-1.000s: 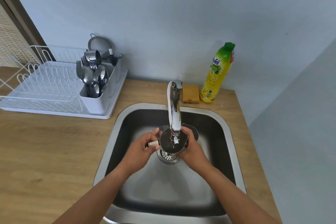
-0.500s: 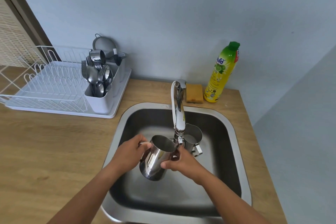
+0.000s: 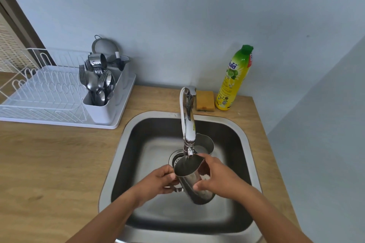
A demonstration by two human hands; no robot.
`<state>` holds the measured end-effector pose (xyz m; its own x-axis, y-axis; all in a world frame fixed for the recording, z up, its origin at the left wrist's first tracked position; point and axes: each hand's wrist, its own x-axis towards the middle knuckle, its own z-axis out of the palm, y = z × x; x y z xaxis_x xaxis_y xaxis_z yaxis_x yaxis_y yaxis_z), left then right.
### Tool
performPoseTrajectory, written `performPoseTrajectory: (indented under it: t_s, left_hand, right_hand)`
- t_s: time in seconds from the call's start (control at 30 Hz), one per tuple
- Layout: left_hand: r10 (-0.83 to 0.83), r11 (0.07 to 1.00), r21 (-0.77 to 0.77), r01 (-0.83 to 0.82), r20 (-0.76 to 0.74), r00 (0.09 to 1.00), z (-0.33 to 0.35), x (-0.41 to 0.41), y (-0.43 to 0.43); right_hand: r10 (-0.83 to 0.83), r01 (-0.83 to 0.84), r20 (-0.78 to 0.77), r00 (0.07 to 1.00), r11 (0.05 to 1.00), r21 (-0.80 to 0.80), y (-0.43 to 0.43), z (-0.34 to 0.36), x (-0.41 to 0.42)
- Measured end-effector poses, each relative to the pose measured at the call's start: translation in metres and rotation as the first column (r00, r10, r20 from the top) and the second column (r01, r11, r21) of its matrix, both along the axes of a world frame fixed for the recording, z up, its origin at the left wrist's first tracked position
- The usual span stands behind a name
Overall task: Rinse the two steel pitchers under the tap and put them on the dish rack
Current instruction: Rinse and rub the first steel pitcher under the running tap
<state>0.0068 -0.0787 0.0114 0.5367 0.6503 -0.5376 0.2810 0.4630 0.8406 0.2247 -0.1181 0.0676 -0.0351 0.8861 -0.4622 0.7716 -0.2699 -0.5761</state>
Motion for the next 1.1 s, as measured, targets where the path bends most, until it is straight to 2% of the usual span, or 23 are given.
performPoseTrajectory:
  t_s: [0.2, 0.4, 0.5, 0.67, 0.8, 0.93, 1.03, 1.1]
  left_hand:
    - [-0.003, 0.997, 0.072, 0.003, 0.009, 1.000, -0.002, 0.019, -0.002]
    - [0.103, 0.963, 0.251, -0.100, -0.001, 0.995, 0.005, 0.022, 0.009]
    - [0.148, 0.924, 0.364, -0.113, -0.071, 0.986, 0.004, 0.018, 0.015]
    - [0.220, 0.829, 0.556, -0.059, -0.228, 0.948, 0.011, 0.009, 0.022]
    - [0.259, 0.728, 0.678, 0.098, -0.404, 0.877, 0.029, 0.000, 0.025]
    - [0.306, 0.607, 0.747, 0.273, -0.536, 0.787, 0.046, -0.007, 0.026]
    - [0.319, 0.576, 0.727, 0.373, -0.620, 0.717, 0.055, -0.009, 0.026]
    - [0.311, 0.568, 0.690, 0.449, -0.685, 0.659, 0.059, -0.010, 0.028]
  right_hand:
    - [0.066, -0.129, 0.303, 0.951, 0.973, 0.191, -0.005, 0.024, 0.000]
    - [0.041, -0.185, 0.387, 0.921, 0.921, 0.342, 0.006, 0.012, 0.005]
    - [0.015, -0.142, 0.315, 0.949, 0.913, 0.383, 0.012, -0.004, 0.006]
    - [-0.076, 0.035, 0.086, 0.993, 0.912, 0.408, 0.022, -0.033, -0.006]
    - [-0.153, 0.169, -0.071, 0.986, 0.901, 0.399, 0.030, -0.045, -0.019]
    - [-0.175, 0.231, -0.231, 0.957, 0.941, 0.245, 0.033, -0.048, -0.031]
    - [-0.187, 0.241, -0.364, 0.912, 0.965, 0.108, 0.033, -0.052, -0.037]
    - [-0.181, 0.216, -0.397, 0.900, 0.975, 0.045, 0.032, -0.060, -0.038]
